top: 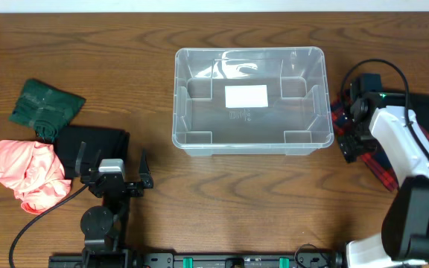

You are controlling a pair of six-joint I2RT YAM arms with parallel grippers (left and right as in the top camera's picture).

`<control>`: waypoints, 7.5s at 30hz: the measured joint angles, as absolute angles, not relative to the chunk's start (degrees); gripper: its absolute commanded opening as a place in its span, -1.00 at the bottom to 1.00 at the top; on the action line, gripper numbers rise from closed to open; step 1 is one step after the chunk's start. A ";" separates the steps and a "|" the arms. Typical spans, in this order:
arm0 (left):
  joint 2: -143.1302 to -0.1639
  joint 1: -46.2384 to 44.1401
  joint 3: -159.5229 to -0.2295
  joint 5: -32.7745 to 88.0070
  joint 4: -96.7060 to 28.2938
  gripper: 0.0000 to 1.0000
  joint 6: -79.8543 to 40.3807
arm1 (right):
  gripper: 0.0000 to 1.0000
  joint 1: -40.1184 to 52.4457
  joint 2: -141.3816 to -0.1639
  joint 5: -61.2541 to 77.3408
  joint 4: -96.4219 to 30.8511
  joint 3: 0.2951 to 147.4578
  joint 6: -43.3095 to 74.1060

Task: Pack container
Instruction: 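Reach the right gripper to the red plaid shirt and grasp it, then lift the plaid shirt with the right gripper and drop it into the bin, then move the right gripper back to the black clothing on the right, then grasp the black garment with the right gripper and carry it over the bin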

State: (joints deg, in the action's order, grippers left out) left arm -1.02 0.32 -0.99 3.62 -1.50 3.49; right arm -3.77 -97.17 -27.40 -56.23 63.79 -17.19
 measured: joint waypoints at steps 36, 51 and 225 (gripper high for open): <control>-1.02 0.32 -0.99 3.62 -1.50 0.96 3.49 | 0.68 -4.97 -101.62 -30.63 -44.38 59.16 -13.26; -1.02 0.32 -0.99 3.62 -1.50 0.96 3.49 | -0.38 -3.75 -101.12 -38.87 -34.09 52.62 -14.52; -1.02 0.32 -0.99 3.62 -1.50 0.96 3.49 | -0.98 -2.48 -75.50 -18.57 -28.14 62.96 -15.75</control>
State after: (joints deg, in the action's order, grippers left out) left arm -1.02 0.32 -0.99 3.62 -1.50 3.49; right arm -2.48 -75.50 -18.57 -28.14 62.96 -15.75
